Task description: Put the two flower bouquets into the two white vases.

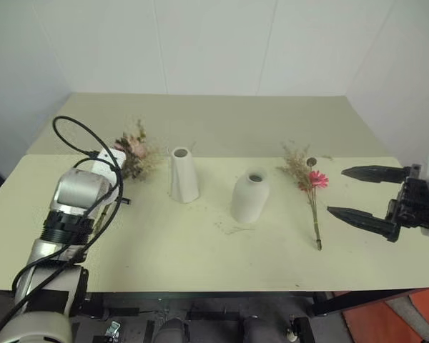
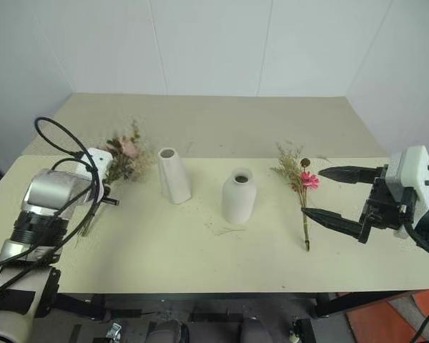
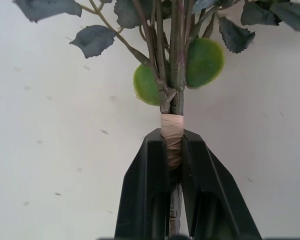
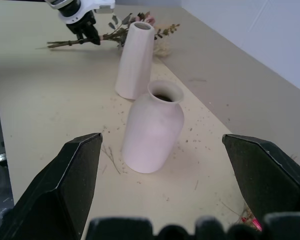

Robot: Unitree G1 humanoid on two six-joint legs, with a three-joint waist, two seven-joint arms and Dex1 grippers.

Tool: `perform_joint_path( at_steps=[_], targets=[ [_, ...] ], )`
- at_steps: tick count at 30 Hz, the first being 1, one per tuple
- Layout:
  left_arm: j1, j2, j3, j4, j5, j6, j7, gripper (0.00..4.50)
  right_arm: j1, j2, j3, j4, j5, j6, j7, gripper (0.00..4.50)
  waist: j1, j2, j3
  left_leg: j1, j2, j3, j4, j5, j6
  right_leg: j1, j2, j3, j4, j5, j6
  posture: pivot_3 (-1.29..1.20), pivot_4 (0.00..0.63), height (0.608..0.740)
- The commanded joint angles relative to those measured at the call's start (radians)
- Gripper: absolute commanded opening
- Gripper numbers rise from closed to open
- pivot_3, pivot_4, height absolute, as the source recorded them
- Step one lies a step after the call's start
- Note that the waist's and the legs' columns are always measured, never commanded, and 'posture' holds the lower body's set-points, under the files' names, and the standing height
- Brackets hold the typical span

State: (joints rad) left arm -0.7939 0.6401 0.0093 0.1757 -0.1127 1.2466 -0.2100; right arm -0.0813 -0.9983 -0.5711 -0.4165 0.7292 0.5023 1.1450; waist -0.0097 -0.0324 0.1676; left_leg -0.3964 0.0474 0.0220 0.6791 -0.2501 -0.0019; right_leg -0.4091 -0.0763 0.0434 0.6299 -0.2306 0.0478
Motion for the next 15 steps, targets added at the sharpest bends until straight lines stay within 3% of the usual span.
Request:
perform_joint_path(
  at_steps=[1, 4, 15],
  targets=[
    [0.022, -0.035, 0.155, -0.138, 0.003, -0.232, 0.066, 0.09, -0.022, -0.032, -0.015, 0.029, 0.011, -0.009, 0.021, 4.5, 0.001, 0.0, 0.0, 0.0, 0.0, 0.0, 0.0, 0.0, 0.0, 0.0, 0.0, 0.0, 0.0, 0.0, 0.0, 0.0, 0.15, 0.74],
    [0.016, -0.091, 0.247, -0.211, -0.029, -0.501, 0.079, 0.09, -0.038, -0.045, 0.002, 0.063, 0.003, -0.014, 0.035, 4.5, 0.011, -0.002, 0.001, -0.001, 0.0, 0.0, 0.001, 0.0, 0.0, 0.0, -0.001, -0.001, 0.0, 0.001, 0.0, 0.0, 0.15, 0.74],
    [-0.237, -0.205, 0.294, -0.146, -0.366, -0.532, -0.219, 0.09, -0.104, -0.023, 0.074, 0.126, -0.007, -0.011, 0.006, 4.5, 0.019, -0.002, 0.001, -0.001, -0.001, 0.0, 0.001, 0.0, 0.0, 0.0, -0.001, -0.001, 0.0, 0.001, 0.001, 0.0, 0.15, 0.74]
  ],
)
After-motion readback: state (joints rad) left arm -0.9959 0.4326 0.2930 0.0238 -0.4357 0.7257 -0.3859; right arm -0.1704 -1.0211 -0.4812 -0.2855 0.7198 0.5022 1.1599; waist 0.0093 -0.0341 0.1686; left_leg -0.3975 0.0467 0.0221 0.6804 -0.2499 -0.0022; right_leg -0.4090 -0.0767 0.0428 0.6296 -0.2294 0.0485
